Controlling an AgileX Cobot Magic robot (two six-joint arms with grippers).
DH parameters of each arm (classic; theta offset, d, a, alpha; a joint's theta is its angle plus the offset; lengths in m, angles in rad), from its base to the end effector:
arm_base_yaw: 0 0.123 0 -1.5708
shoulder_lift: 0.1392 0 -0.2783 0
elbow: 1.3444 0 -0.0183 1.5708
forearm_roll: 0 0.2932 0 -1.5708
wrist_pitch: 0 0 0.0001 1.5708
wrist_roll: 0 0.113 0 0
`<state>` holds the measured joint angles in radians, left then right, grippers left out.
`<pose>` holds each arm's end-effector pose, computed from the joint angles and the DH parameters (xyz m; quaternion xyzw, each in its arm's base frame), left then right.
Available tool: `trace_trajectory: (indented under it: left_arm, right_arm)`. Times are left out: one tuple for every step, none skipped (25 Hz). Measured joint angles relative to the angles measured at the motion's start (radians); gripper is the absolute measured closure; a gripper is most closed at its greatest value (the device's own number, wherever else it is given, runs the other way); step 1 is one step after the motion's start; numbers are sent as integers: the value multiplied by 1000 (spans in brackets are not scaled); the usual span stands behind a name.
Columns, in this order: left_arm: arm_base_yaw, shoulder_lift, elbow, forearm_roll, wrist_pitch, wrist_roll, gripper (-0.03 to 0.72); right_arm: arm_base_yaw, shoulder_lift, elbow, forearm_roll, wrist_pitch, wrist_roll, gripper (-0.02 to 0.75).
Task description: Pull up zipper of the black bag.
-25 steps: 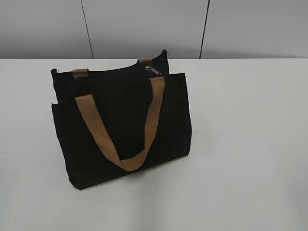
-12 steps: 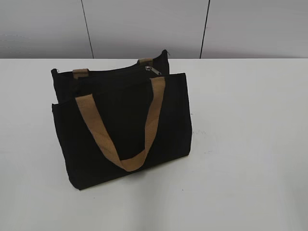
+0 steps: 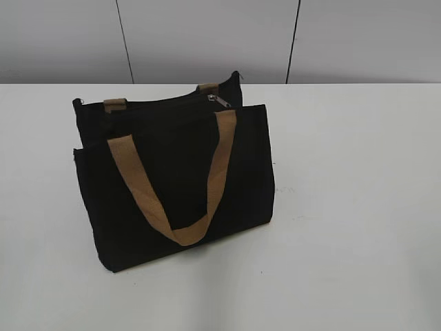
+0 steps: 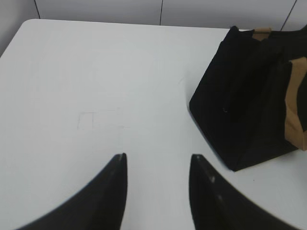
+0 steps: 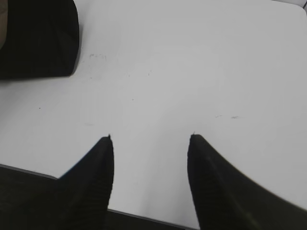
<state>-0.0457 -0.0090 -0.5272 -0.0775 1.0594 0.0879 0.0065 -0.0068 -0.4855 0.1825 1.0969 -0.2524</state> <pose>0.0532 -0.0101 0.2976 0.0584 0.8406 -0.0273 0.5377 0.0566 0.0186 0.2810 -0.1159 0.8531 0.0289 0.5080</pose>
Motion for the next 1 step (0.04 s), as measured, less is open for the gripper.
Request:
trace_trajectory:
  left_arm:
    - [0, 0, 0, 0, 0, 0, 371]
  right_arm:
    - [0, 0, 0, 0, 0, 0, 346]
